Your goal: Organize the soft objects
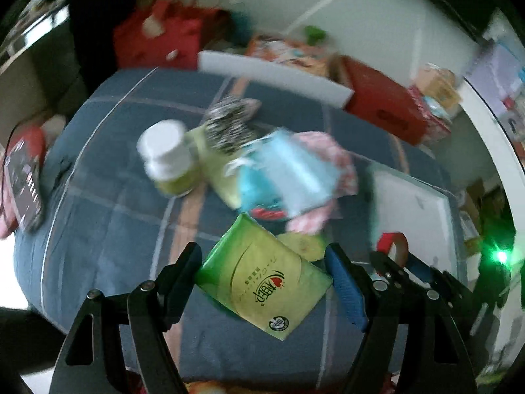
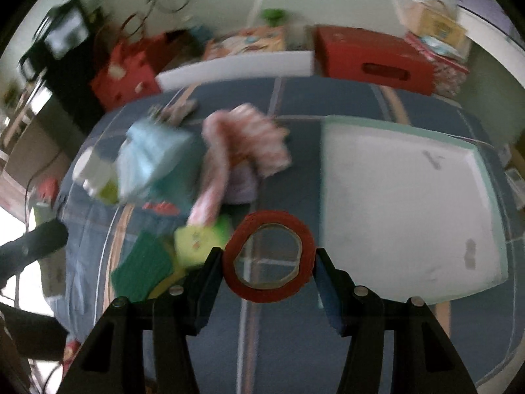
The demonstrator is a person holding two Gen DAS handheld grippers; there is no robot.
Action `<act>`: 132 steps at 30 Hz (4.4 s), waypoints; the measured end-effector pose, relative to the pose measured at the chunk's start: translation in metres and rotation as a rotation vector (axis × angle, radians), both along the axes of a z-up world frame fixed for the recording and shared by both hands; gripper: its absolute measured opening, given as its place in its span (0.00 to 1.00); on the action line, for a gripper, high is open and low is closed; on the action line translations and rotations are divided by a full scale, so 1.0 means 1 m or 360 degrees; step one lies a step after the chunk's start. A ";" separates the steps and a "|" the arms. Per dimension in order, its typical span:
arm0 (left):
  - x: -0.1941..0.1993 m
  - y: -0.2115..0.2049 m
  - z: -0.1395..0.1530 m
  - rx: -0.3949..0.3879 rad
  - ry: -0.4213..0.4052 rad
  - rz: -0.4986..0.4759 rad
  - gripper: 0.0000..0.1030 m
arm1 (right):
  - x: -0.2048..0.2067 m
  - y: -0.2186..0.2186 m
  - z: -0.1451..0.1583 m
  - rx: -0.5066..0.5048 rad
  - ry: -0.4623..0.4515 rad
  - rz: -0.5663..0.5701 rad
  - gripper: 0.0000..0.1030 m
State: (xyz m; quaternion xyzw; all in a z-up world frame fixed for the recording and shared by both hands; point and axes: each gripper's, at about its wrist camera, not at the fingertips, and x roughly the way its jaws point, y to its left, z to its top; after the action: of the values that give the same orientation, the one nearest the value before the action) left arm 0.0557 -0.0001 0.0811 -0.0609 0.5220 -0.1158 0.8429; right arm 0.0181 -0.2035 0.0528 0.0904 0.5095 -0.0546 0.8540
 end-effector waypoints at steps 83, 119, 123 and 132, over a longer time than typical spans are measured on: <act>0.038 0.030 -0.021 0.0151 -0.0190 0.0311 0.94 | 0.016 -0.099 0.040 -0.0260 -0.0158 -0.0432 0.99; 0.019 0.004 -0.115 0.0098 0.0268 0.0083 0.95 | 0.016 0.016 -0.031 -0.0064 0.0085 0.0060 0.99; 0.019 -0.011 -0.121 0.0102 0.0305 -0.0007 0.95 | 0.016 0.009 -0.029 -0.0047 0.0064 0.0032 0.99; 0.013 -0.050 -0.136 0.0306 0.0312 -0.0119 0.95 | 0.015 0.005 -0.028 -0.0039 0.0050 0.0012 0.99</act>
State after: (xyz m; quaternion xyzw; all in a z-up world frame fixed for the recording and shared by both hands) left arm 0.0691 -0.0503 -0.0548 0.0286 0.6124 -0.0903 0.7848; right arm 0.0336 -0.1990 0.0245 0.0772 0.5225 -0.0589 0.8471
